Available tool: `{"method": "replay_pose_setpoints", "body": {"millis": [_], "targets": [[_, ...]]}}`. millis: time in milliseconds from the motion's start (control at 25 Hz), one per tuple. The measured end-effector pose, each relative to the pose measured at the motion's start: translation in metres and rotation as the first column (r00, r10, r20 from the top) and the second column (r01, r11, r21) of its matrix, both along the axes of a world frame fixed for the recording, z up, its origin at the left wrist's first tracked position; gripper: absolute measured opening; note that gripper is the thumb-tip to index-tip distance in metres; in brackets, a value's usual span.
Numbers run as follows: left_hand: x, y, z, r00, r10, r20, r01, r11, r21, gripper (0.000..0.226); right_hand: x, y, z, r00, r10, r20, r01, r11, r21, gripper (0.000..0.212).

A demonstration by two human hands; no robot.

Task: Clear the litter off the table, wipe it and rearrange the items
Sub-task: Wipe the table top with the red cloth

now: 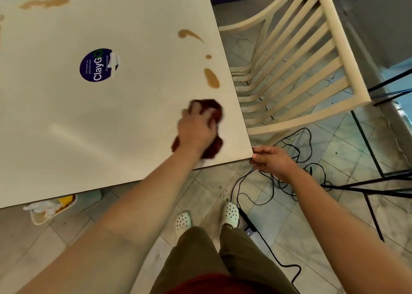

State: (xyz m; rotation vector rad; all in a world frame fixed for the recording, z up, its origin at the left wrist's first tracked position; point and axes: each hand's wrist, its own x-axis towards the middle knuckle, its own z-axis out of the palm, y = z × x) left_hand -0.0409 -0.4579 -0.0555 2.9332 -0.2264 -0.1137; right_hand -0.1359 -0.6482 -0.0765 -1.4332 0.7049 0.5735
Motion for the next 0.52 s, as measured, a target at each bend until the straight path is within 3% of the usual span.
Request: {"method": "replay_pose_setpoints", "body": {"millis": [120, 280, 360, 440, 520], "targets": [[-0.054, -0.038, -0.003, 0.950, -0.309, -0.047, 0.307, 0.951, -0.040, 0.038, -0.002, -0.001, -0.002, 1.000, -0.006, 0.013, 0.006, 1.000, 0.015, 0.023], [-0.084, 0.018, -0.003, 0.870, -0.494, -0.009, 0.493, 0.869, -0.048, 0.040, -0.006, -0.002, -0.004, 0.999, -0.047, 0.015, 0.046, 0.998, 0.045, 0.023], [-0.073, 0.065, -0.008, 0.923, -0.383, 0.039, 0.384, 0.923, -0.031, 0.040, -0.006, -0.002, -0.004, 0.999, -0.042, 0.017, 0.042, 0.999, 0.028, 0.027], [-0.049, 0.095, -0.005, 0.995, -0.093, 0.041, 0.095, 0.995, -0.030, 0.042, -0.005, -0.002, -0.003, 0.999, -0.030, 0.020, 0.029, 0.999, 0.019, 0.028], [-0.022, 0.091, -0.002, 0.982, 0.188, 0.012, -0.188, 0.982, -0.010, 0.041, -0.004, -0.002, -0.002, 1.000, -0.018, 0.019, 0.018, 1.000, 0.011, 0.029]]}}
